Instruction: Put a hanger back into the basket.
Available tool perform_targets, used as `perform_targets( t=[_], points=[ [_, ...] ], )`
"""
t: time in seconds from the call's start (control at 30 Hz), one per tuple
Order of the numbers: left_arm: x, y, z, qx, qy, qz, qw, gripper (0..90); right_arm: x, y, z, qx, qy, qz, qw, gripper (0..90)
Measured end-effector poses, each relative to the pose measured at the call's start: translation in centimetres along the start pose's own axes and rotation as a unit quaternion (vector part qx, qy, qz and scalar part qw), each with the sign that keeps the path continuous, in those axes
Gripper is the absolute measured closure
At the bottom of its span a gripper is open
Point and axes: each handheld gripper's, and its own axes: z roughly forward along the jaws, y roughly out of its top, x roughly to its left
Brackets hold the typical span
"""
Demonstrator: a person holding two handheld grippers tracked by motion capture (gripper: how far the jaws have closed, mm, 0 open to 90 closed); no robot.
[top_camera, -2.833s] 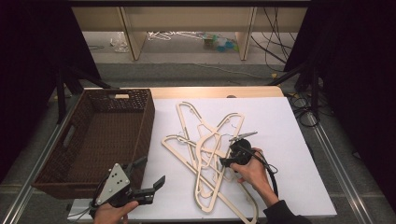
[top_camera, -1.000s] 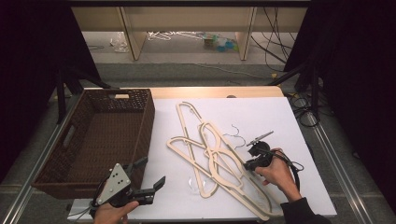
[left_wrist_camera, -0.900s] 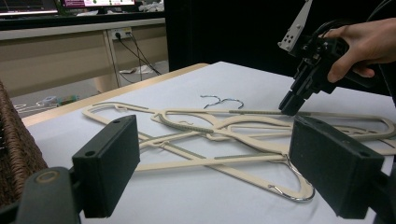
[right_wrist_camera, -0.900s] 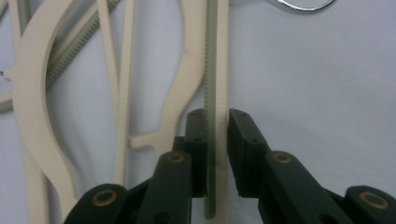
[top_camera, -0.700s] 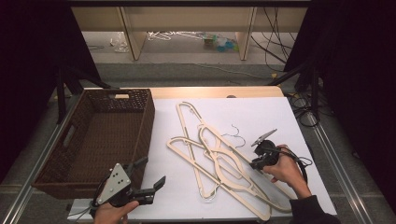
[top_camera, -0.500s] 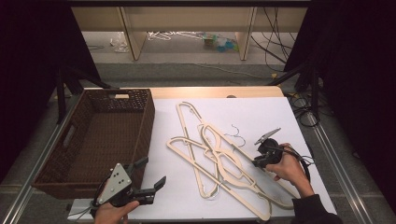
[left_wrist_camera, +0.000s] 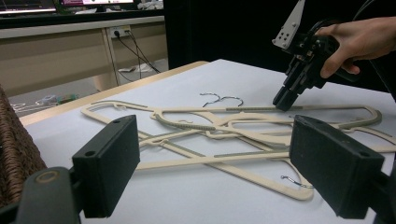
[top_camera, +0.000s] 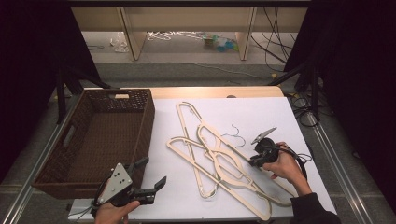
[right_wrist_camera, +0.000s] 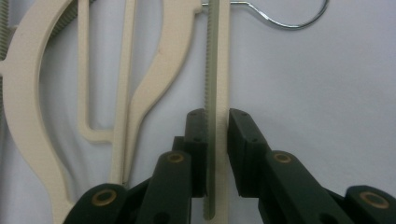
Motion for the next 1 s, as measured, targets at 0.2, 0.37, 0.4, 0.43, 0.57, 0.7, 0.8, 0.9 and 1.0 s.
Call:
perform_targets(
  t=[0.2,0.37,0.4,0.43,0.57,0.7,0.8,0.9,1.0],
  points=[
    [0.0,0.0,0.0,0.0,0.0,0.0,1.0,16.1,0.1,0.0,0.0,-0.009,-0.004,-0.002,1.0,71.8],
    [0.1,0.1,-0.1,0.0,-0.001,0.006,1.0,16.1,1.5,-0.3,-1.6,-0.039,-0.012,-0.01,0.9991,57.9],
    [0.1,0.1,-0.1,0.0,-0.001,0.006,1.0,16.1,1.9,-0.4,-1.9,-0.042,-0.012,-0.015,0.9989,57.5],
    [0.1,0.1,-0.1,0.0,-0.001,0.006,1.0,16.1,1.9,-0.4,-1.9,-0.042,-0.012,-0.015,0.9989,57.5],
    [0.1,0.1,-0.1,0.0,-0.001,0.007,1.0,16.1,4.5,-1.3,-3.4,-0.062,0.0,-0.041,0.9972,55.7],
    [0.0,0.0,0.0,-0.002,-0.001,0.004,1.0,16.1,6.9,-2.5,-3.2,-0.071,0.032,-0.081,0.9937,55.4],
    [0.0,0.1,-0.1,0.003,0.0,0.008,1.0,16.1,7.7,-2.9,-2.6,-0.041,0.021,-0.085,0.9953,55.2],
    [0.1,0.0,-0.1,0.0,0.0,0.001,1.0,16.1,7.6,-3.3,-2.6,-0.022,0.001,-0.08,0.9966,55.1],
    [0.1,0.0,0.0,-0.001,0.001,0.004,1.0,16.1,7.6,-3.7,-2.5,-0.024,0.001,-0.088,0.9959,55.6]
  ],
)
